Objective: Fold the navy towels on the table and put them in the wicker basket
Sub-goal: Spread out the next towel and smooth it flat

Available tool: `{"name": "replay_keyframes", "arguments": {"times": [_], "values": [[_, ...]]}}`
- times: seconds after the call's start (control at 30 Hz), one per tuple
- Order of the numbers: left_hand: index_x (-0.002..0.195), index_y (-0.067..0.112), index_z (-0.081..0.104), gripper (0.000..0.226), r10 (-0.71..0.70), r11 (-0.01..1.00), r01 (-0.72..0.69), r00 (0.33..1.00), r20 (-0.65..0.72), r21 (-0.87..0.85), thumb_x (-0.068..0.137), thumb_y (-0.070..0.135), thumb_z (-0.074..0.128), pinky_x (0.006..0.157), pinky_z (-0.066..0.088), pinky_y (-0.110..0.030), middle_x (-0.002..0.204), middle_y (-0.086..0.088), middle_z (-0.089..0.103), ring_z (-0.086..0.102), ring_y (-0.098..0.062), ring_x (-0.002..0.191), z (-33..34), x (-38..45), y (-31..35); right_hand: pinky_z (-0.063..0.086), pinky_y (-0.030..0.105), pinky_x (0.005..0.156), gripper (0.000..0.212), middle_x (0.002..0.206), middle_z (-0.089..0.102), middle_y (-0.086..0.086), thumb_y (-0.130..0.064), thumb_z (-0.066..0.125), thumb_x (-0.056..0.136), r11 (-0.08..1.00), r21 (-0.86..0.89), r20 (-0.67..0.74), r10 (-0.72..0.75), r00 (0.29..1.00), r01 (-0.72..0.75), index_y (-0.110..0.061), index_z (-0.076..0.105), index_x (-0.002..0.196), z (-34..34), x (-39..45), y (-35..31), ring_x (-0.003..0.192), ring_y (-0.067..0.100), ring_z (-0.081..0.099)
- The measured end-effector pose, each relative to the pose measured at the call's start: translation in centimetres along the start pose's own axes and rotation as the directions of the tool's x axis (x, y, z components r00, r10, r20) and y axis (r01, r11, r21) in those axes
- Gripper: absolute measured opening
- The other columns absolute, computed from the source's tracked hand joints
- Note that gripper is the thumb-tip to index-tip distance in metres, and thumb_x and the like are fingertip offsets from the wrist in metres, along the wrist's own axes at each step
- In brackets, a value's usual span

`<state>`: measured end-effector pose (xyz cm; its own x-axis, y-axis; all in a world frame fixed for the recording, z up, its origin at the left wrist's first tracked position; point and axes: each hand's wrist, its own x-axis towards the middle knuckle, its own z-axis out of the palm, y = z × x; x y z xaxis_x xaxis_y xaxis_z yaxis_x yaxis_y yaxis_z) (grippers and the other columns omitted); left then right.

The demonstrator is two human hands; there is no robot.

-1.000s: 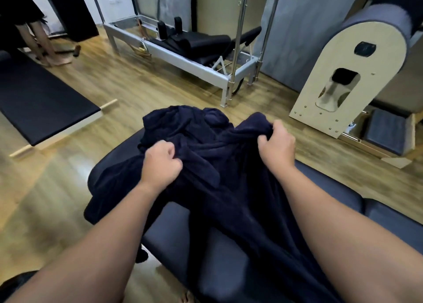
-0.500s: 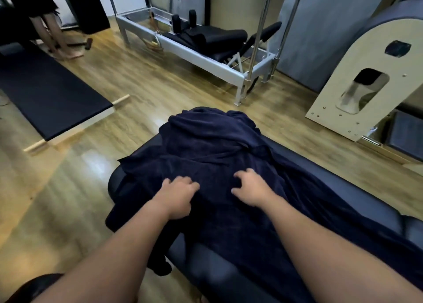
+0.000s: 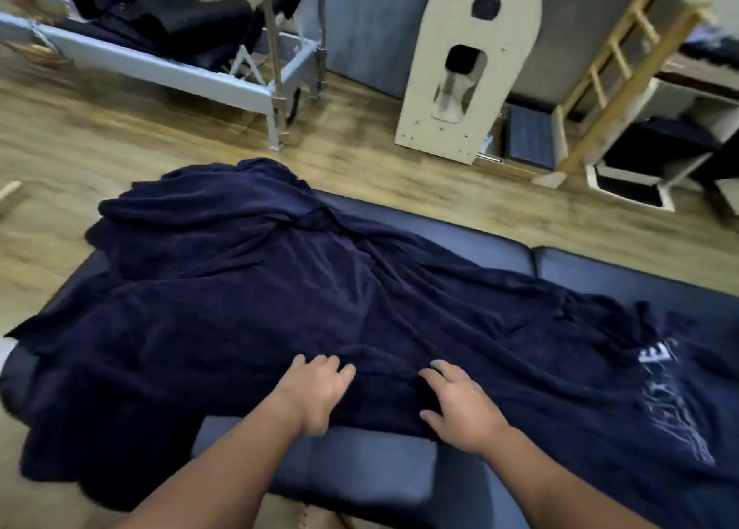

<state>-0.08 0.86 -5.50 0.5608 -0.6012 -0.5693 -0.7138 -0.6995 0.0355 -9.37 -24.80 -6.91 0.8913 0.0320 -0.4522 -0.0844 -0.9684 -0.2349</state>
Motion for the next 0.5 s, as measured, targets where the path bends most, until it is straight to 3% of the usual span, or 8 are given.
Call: {"name": "replay_keyframes", "arguments": {"times": [0.1,0.17,0.23,0.3,0.43,0.5], "values": [[0.142,0.020,0.024,0.077,0.029,0.997,-0.025,0.998,0.051,-0.078,0.077,0.010,0.063,0.084,0.040,-0.040,0.116,-0.006,0.057,0.059,-0.030,0.108,0.6,0.7,1.4,0.029,0.035,0.118,0.077,0.154,0.033,-0.004,-0.048,0.063,0.091,0.998,-0.024,-0.050,0.061,0.997,-0.062,-0.025,0.029,0.156,1.5,-3.4,2.5,0.143,0.020,0.031],[0.133,0.022,0.035,0.061,0.048,0.984,-0.031,0.994,0.095,-0.176,0.078,0.009,0.060,0.076,0.047,-0.037,0.108,-0.005,0.060,0.063,-0.030,0.100,1.0,0.8,1.8,0.036,0.040,0.113,0.075,0.147,0.040,-0.002,-0.052,0.065,0.088,0.988,-0.029,-0.121,0.148,0.982,-0.152,-0.025,0.038,0.152,2.4,-5.3,4.1,0.137,0.024,0.039],[0.114,0.021,0.051,0.035,0.072,0.978,-0.050,0.992,0.104,-0.204,0.081,0.019,0.062,0.080,0.054,-0.040,0.112,-0.005,0.061,0.063,-0.028,0.100,1.3,0.4,2.4,0.044,0.047,0.103,0.070,0.140,0.045,0.000,-0.052,0.069,0.084,0.966,0.002,-0.210,0.254,0.944,-0.260,-0.024,0.046,0.145,2.9,-6.8,5.6,0.131,0.027,0.043],[0.106,0.018,0.054,0.026,0.090,0.972,-0.067,0.992,0.093,-0.224,0.084,0.029,0.064,0.079,0.051,-0.037,0.114,-0.004,0.060,0.061,-0.026,0.102,1.3,-0.2,3.9,0.048,0.047,0.096,0.063,0.142,0.040,0.000,-0.046,0.064,0.090,0.930,0.041,-0.232,0.363,0.902,-0.364,-0.023,0.043,0.144,3.2,-8.4,7.1,0.131,0.027,0.039],[0.130,0.025,0.043,0.043,0.101,0.961,-0.091,0.995,0.024,-0.261,0.090,0.028,0.061,0.075,0.048,-0.039,0.115,-0.006,0.062,0.061,-0.029,0.104,1.1,-0.8,7.6,0.046,0.044,0.095,0.054,0.142,0.039,-0.004,-0.043,0.053,0.097,0.863,0.070,-0.202,0.504,0.840,-0.501,-0.024,0.038,0.145,3.4,-10.8,9.7,0.132,0.021,0.041],[0.140,0.036,0.036,0.056,0.132,0.954,-0.120,0.991,0.025,-0.276,0.090,0.021,0.056,0.080,0.051,-0.043,0.116,-0.007,0.063,0.062,-0.030,0.103,0.9,-1.3,9.9,0.046,0.044,0.095,0.054,0.139,0.042,-0.005,-0.042,0.052,0.098,0.870,0.065,-0.174,0.493,0.852,-0.490,-0.025,0.036,0.146,3.4,-11.8,10.7,0.130,0.020,0.042]]}}
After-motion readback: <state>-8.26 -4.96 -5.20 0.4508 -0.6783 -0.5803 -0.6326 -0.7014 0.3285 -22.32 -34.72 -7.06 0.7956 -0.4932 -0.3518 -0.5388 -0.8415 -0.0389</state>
